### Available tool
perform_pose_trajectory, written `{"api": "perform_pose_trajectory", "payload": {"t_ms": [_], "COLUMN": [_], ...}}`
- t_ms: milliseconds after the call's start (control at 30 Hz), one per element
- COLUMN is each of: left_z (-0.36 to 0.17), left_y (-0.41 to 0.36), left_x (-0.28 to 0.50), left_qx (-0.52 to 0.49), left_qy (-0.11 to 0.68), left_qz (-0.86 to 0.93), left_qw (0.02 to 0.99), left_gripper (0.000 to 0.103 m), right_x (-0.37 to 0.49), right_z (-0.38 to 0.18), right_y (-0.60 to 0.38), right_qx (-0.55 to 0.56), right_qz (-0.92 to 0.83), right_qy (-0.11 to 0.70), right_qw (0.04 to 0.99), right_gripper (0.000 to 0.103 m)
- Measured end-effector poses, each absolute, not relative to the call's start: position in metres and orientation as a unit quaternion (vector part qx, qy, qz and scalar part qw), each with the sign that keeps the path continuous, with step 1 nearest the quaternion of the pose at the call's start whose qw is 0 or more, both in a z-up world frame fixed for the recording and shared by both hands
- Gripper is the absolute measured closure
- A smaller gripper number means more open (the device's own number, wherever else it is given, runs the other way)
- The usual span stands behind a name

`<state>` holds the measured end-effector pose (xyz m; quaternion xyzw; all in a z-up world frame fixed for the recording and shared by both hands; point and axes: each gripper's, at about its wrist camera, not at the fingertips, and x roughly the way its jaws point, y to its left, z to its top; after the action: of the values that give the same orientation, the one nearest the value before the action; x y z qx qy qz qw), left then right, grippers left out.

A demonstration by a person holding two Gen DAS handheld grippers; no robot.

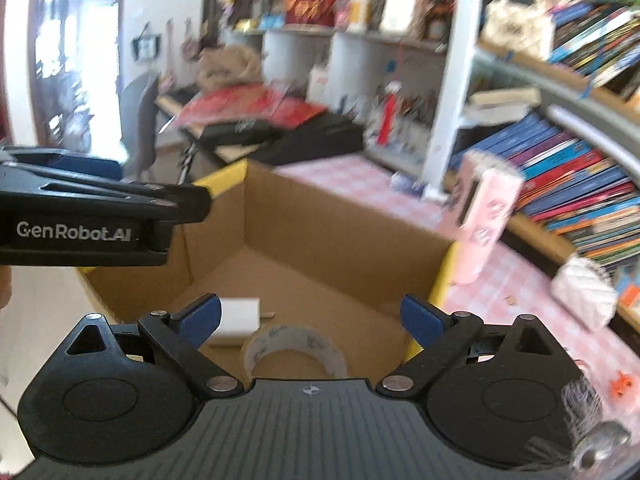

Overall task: Organize objects
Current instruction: 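Lift both open tools up out of the yellow box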

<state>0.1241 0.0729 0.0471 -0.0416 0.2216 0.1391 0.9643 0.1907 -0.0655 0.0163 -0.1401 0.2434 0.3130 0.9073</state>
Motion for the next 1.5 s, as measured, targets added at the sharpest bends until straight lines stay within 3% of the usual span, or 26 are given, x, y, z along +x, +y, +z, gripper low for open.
{"api": "perform_pose_trajectory", "payload": {"t_ms": [467, 1500], "left_z": [0.047, 0.007], "left_y": [0.082, 0.073], "left_x": [0.064, -0.028], "left_qx": [-0.046, -0.016], "left_qy": [0.215, 0.319], "left_qz": [0.116, 0.063], "left_qw": [0.969, 0.946], "left_gripper": [0.014, 0.009], "right_x": [0.126, 0.006], "right_z": [0.03, -0.013], "right_y": [-0.085, -0.096], "right_qx": [-0.09, -0.072], "right_qz": [0.192, 0.095], "right_qy": [0.215, 0.316], "right_qw": [0.953, 0.941], "right_gripper": [0.005, 0.004]}}
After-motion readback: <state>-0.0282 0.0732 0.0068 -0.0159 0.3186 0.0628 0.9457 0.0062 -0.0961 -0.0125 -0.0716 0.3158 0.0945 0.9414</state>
